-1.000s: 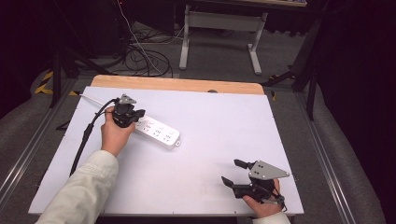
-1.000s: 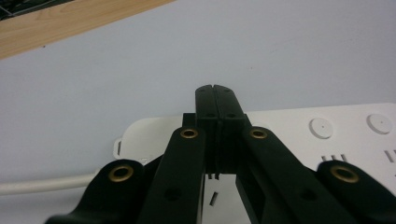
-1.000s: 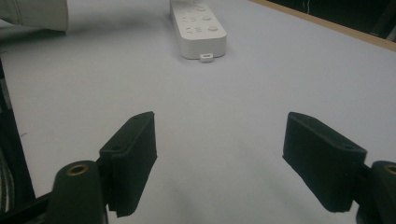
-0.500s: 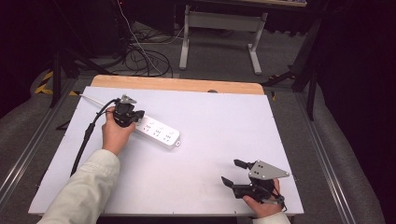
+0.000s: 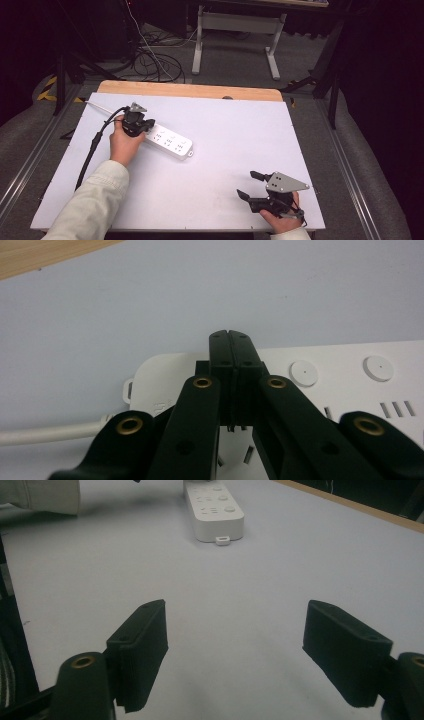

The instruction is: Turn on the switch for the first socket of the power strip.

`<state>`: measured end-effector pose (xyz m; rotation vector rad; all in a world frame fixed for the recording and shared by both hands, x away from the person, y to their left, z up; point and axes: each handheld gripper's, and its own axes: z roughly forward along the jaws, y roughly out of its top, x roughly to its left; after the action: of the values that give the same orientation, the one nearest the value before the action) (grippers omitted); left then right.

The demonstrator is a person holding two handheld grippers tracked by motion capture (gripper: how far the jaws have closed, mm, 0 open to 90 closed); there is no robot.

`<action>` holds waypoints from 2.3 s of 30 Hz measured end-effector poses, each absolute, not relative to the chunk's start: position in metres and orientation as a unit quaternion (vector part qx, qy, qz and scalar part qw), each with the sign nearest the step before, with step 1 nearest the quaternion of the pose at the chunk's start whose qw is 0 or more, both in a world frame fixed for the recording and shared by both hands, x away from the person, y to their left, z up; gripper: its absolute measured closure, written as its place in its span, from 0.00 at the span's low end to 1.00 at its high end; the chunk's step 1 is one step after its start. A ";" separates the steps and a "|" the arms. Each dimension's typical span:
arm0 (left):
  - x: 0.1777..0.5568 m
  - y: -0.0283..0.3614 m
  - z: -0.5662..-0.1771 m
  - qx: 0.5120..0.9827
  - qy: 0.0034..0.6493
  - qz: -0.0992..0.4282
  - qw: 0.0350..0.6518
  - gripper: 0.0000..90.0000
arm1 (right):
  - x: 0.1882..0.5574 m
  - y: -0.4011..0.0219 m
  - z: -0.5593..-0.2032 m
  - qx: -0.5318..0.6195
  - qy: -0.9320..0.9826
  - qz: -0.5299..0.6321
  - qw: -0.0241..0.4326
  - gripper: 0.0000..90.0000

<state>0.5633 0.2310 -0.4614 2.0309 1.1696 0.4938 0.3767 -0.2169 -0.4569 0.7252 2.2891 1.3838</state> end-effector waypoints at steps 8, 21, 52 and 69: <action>0.562 0.229 -0.463 0.791 0.451 0.206 0.359 1.00 | 0.377 -0.217 -0.457 0.256 0.812 0.491 0.184 0.29; 0.563 0.229 -0.464 0.788 0.457 0.200 0.361 1.00 | 0.376 -0.217 -0.457 0.254 0.813 0.491 0.182 0.29; 0.565 0.228 -0.461 0.779 0.482 0.171 0.362 1.00 | 0.376 -0.217 -0.458 0.254 0.815 0.489 0.179 0.29; 0.540 0.242 -0.411 0.771 0.451 0.185 0.410 1.00 | 0.381 -0.213 -0.456 0.251 0.815 0.491 0.178 0.29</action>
<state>0.5396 0.2422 -0.4105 1.9404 1.1351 0.4652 0.3813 -0.2129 -0.4565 0.7091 2.3057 1.3906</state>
